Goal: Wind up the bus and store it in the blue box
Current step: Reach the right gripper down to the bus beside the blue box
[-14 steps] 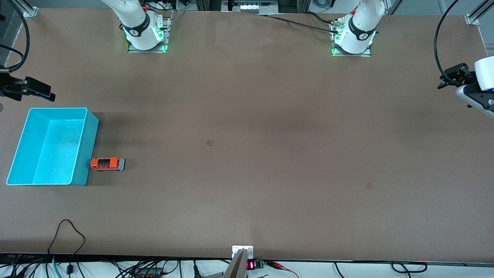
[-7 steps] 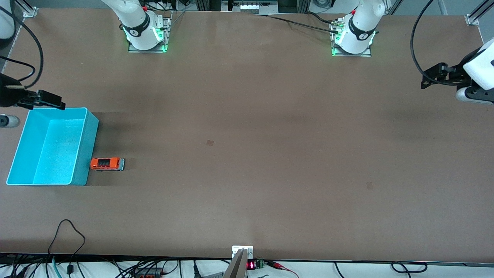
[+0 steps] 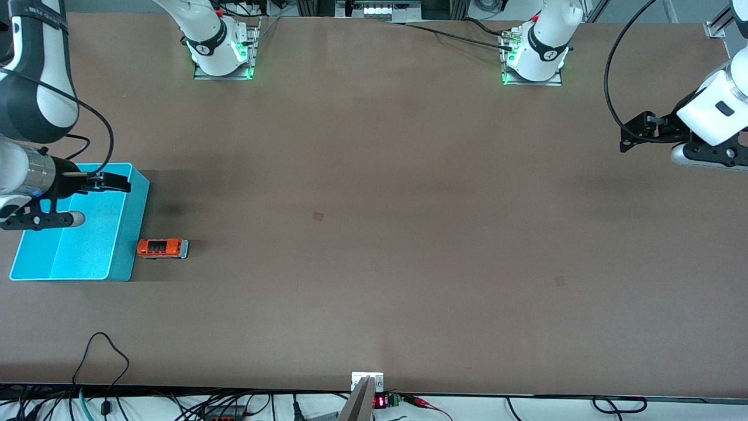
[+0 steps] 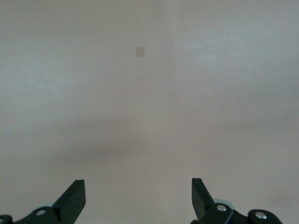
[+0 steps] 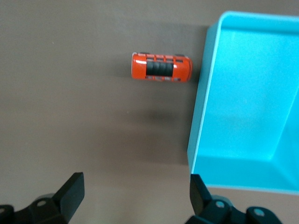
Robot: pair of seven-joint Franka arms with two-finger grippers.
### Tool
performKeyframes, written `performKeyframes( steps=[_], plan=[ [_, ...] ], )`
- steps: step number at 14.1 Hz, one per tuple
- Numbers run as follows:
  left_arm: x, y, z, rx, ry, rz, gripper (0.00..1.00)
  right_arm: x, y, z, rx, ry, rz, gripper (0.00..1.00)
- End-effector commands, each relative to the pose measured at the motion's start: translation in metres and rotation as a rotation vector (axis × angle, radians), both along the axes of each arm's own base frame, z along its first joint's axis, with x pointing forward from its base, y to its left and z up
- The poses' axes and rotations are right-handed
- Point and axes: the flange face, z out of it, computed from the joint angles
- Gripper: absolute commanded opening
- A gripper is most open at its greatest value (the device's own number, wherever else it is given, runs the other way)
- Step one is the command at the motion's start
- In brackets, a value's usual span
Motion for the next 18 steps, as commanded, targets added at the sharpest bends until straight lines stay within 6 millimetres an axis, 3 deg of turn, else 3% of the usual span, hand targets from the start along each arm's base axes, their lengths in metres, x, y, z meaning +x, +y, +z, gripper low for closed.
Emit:
performKeyframes(
  steps=[1,11,18],
  plan=[
    [-0.002,0.007,-0.010,-0.041,0.028,0.017,1.00,-0.009,-0.018,-0.029,0.062,-0.054,0.270,1.00],
    [-0.007,0.001,-0.010,-0.038,0.059,0.029,1.00,0.011,-0.021,-0.126,0.098,-0.123,1.045,1.00],
    [-0.006,0.001,-0.010,-0.034,0.056,0.028,1.00,0.021,-0.011,-0.170,0.108,-0.127,1.280,1.00]
  ],
)
